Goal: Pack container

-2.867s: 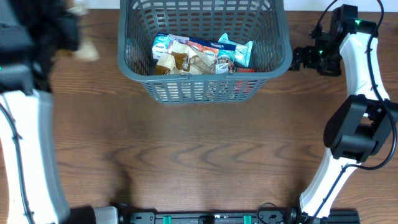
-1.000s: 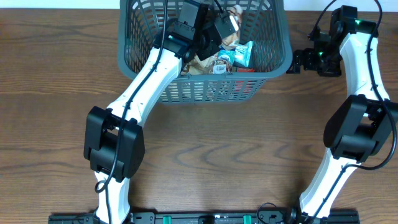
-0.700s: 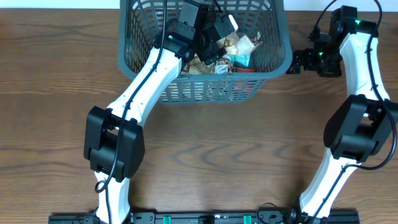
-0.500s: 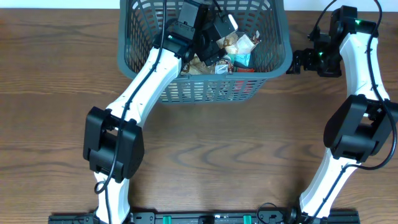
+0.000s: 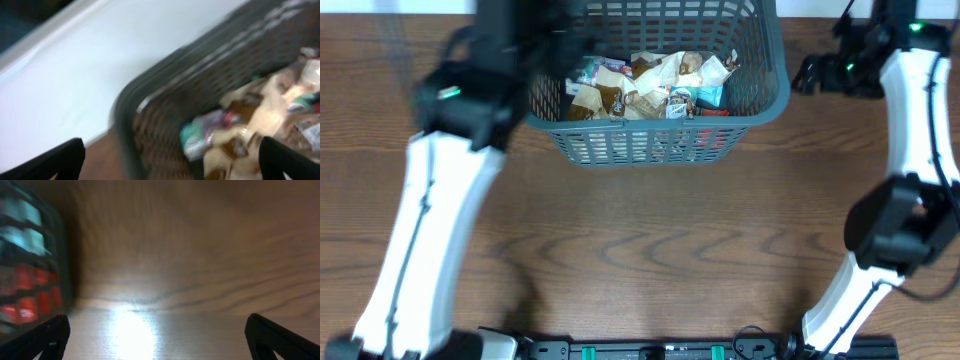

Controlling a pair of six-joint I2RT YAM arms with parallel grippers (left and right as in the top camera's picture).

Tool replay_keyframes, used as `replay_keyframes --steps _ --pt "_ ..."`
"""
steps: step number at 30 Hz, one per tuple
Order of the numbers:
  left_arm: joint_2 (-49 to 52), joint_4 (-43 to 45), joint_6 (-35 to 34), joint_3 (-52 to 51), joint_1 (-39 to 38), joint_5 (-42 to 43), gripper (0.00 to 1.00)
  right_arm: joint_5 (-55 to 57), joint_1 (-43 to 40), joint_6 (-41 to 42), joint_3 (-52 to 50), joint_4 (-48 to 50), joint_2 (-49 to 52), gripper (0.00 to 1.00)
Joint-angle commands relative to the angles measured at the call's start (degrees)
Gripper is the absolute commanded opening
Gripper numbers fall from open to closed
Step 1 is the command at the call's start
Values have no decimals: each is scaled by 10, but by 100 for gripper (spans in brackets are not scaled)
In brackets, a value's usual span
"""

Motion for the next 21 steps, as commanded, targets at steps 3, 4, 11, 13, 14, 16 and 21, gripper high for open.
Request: replay_keyframes --steps 3,4,11,13,14,16,21 --pt "-75 -74 -156 2 114 -20 99 -6 6 -10 26 35 -107 99" --pt "-87 -92 -176 2 135 -20 99 -7 6 -10 26 41 -119 99" --pt "-130 -235 -226 2 203 -19 99 -20 6 -7 26 7 -182 99" --pt "-136 -275 -226 1 202 -14 99 -18 6 -7 26 -27 -191 99" --pt "-138 -290 -226 -2 202 -8 99 -16 6 -7 26 -47 -193 99" --pt "-146 -312 -226 -16 202 -2 99 -8 6 -7 25 -87 -198 99" --pt "-190 -301 -217 -97 202 0 99 30 6 15 22 -149 -221 99"
